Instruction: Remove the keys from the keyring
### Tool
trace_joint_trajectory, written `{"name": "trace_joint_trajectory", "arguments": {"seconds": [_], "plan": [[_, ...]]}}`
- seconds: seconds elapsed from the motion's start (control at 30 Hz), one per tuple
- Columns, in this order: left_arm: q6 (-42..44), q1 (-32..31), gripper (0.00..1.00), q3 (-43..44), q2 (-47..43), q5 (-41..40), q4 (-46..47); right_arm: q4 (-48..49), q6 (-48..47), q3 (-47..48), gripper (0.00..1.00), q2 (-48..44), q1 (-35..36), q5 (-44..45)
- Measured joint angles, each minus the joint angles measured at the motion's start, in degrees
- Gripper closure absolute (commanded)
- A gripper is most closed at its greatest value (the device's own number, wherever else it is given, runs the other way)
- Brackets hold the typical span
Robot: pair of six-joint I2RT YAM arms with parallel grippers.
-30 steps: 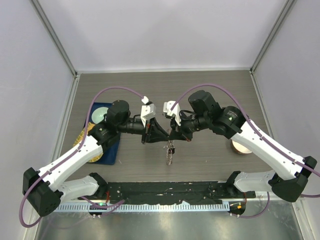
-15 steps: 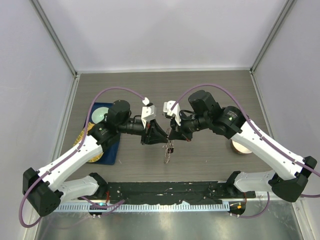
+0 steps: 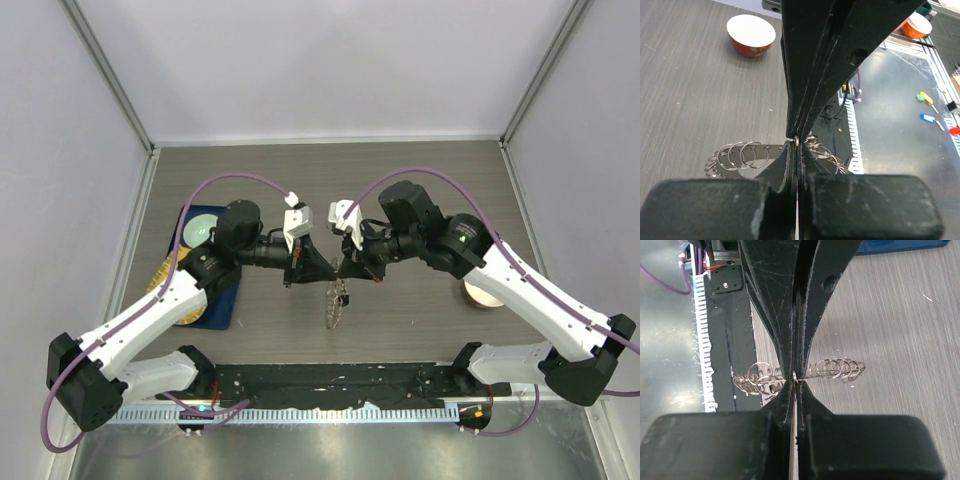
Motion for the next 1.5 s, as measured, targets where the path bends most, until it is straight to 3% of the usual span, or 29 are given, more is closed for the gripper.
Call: {"name": "trace_joint_trajectory", "arguments": {"seconds": [0.13, 0.17, 0.27, 0.47, 0.6, 0.77, 1.03, 1.17, 1.5], "plan": [[-3.45, 0.24, 1.0, -3.67, -1.44, -2.54, 6.32, 4.37, 3.15, -3.34, 0.66, -2.1, -0.07, 2.4], [-4.52, 0.48, 1.0, -5.01, -2.03, -2.99, 8.28, 6.21, 4.5, -4.52, 0.55, -2.97, -0.07, 3.06], [-7.72, 1.09, 1.0, -7.48, -2.95, -4.2, 13.44, 13.57, 9.11, -9.2, 0.5, -6.62, -0.02, 5.9], [-13.07, 1.62, 1.0, -10.84, -4.07, -6.51, 24.44, 30.14, 19.71, -19.91, 0.49, -17.44, -2.27, 11.87], [-15.65, 1.86, 1.0, -12.35, -4.74, -8.0, 30.4, 38.77, 27.21, -22.71, 0.48, -20.2, -8.68, 11.87], [-17.75, 2.01, 1.0, -13.42, -5.29, -9.22, 35.69, 49.57, 39.26, -26.99, 0.51, -20.2, -18.12, 3.02], [-19.06, 2.05, 1.0, -13.49, -6.38, -10.54, 38.93, 66.58, 58.29, -32.57, 0.5, -19.02, -20.96, -10.29], [-19.02, 2.05, 1.0, -13.49, -6.69, -10.95, 38.91, 69.48, 61.96, -32.57, 0.52, -19.26, -20.96, -12.9], [-18.99, 2.05, 1.0, -13.49, -6.69, -11.67, 38.91, 66.07, 61.64, -33.27, 0.57, -18.34, -20.98, -15.32]]}}
